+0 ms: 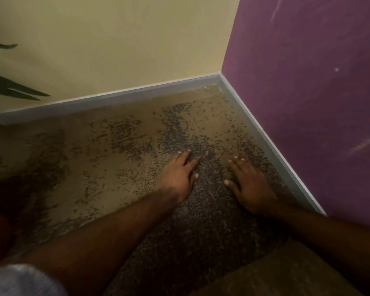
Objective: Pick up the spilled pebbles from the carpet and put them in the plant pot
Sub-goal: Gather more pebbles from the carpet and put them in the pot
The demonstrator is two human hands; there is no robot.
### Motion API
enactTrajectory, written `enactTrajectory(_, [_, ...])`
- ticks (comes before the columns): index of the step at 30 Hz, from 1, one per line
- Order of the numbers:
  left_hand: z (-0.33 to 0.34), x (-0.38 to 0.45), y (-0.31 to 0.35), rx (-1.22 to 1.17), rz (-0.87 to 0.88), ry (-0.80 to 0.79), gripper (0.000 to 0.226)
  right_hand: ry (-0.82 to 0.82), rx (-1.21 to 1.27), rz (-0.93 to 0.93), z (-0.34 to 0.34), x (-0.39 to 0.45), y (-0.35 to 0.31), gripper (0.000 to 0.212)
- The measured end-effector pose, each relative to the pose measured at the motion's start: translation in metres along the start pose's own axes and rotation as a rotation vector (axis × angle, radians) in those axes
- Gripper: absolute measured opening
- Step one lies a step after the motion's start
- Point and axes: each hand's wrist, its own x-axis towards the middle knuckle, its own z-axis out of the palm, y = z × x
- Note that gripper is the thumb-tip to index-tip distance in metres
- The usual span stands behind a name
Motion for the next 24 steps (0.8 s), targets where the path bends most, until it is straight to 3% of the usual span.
enactTrajectory(7, [0.009,-0.003,-0.019,-0.072,0.177,0.217,0.025,0.096,0.092,-0.032,0.012,0.001,0.012,0.058])
enactTrajectory(11, [0.013,-0.002,-0.020,-0.147,0.168,0.274,0.016,0.135,0.097,-0.046,0.017,0.002,0.014,0.057])
enactTrajectory(15, [0.012,0.000,-0.021,-0.189,0.098,0.287,0.015,0.221,0.227,0.034,0.008,0.024,0.008,0.066])
enactTrajectory(20, [0.011,-0.002,-0.019,-0.129,0.058,0.235,0.020,0.166,0.077,0.177,0.001,0.063,-0.029,0.077])
enactTrajectory(24, [0.008,-0.002,-0.017,-0.124,0.061,0.225,0.022,0.202,0.027,0.068,0.007,0.080,-0.061,0.061])
